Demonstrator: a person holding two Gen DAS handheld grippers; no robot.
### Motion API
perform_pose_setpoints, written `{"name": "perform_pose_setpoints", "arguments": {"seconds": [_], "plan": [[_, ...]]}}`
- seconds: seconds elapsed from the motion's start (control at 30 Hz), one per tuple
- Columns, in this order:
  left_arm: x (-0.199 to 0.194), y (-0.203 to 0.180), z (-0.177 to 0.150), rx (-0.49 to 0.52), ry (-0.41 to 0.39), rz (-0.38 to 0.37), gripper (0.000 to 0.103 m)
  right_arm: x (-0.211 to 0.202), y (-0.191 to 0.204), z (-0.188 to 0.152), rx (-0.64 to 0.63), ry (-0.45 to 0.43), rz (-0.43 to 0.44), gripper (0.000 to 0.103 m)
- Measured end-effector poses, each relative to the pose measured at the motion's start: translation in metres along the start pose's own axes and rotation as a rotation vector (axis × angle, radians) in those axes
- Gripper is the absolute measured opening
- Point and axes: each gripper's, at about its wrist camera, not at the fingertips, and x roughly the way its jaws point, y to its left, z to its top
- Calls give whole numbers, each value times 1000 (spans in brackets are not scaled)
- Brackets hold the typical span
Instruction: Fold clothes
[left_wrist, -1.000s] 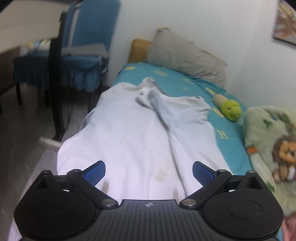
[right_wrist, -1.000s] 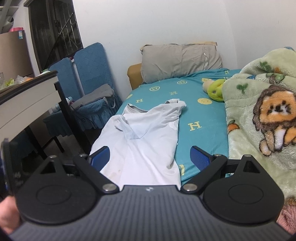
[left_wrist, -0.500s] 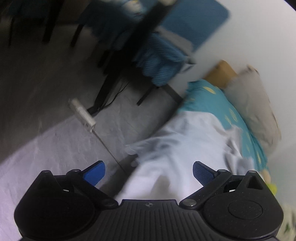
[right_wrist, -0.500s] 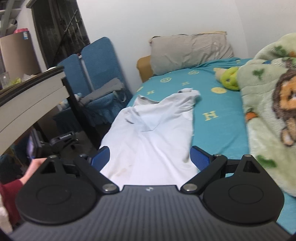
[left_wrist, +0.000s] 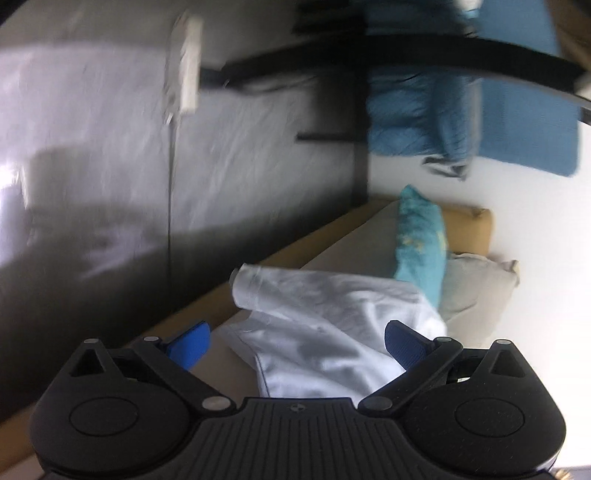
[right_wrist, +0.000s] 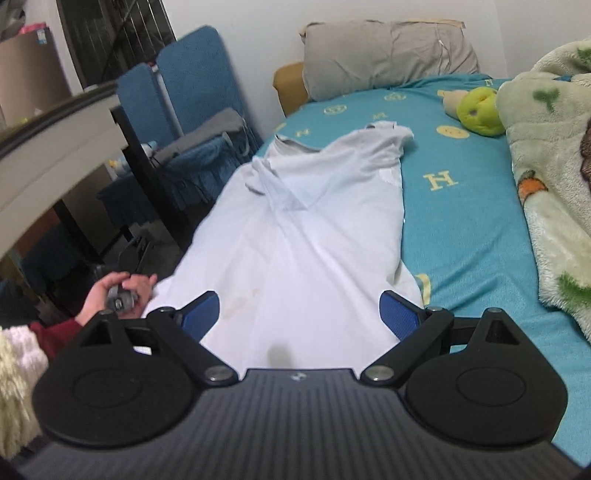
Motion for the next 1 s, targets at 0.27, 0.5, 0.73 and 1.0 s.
{"name": "perform_pose_setpoints", "arguments": {"seconds": [0.27, 0.5, 0.73, 1.0], "plan": [[40, -4, 8, -1, 26, -11, 69, 22, 5, -4, 21, 51, -3, 95], [40, -66, -14, 297, -146, 147, 2, 12, 11, 1, 7, -3, 10, 95], [0, -188, -97, 905, -391, 325, 2, -11, -2, 14, 105, -79, 17, 95], [19, -279, -284, 1556, -430, 288, 2, -35, -14, 22, 160, -155, 15, 95]]}}
